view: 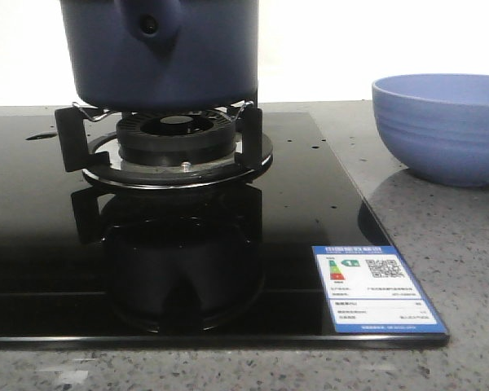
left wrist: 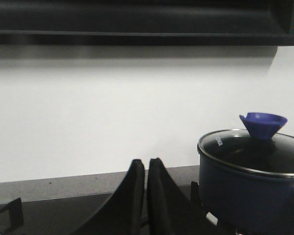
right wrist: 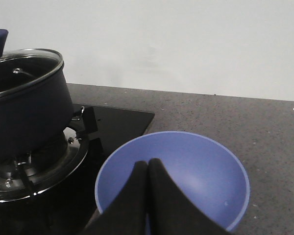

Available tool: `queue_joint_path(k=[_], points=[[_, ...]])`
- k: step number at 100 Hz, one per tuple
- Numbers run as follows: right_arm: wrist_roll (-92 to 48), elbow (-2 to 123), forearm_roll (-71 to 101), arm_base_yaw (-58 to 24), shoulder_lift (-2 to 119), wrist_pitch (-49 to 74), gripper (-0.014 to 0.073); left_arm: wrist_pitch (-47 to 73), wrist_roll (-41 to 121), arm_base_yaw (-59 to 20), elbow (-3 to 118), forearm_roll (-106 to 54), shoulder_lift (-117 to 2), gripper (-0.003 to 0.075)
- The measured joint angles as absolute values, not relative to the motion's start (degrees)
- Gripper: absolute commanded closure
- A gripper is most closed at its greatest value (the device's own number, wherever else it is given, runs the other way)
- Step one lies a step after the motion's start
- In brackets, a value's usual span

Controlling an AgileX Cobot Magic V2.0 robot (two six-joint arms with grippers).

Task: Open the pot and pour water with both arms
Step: 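Lower the glass lid onto the pot and release the knob with left gripper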

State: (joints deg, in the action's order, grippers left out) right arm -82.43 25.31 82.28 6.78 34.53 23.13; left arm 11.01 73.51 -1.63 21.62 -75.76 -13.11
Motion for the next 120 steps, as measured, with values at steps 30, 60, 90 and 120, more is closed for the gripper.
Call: queue_joint_path(k=[30, 60, 90, 120], points=[[-83.3, 25.3, 83.3, 6.8, 34.5, 21.9, 0.0655, 11.0, 73.5, -1.6, 17.0, -76.8, -6.7, 0.0741], [-83.4, 25.3, 83.3, 6.8, 34.5, 21.8, 0.0655, 11.0, 73.5, -1.6, 16.7, -77.0, -6.7, 0.0741], [-83.4, 25.3, 83.3, 6.8, 34.5, 21.8, 0.0655, 10.9, 73.5, -1.6, 16.7, -77.0, -6.7, 0.0741], [-83.4, 25.3, 83.5, 6.8, 34.5, 21.8, 0.0655, 10.4, 64.5, -1.6, 16.7, -67.0, -6.7, 0.0741]])
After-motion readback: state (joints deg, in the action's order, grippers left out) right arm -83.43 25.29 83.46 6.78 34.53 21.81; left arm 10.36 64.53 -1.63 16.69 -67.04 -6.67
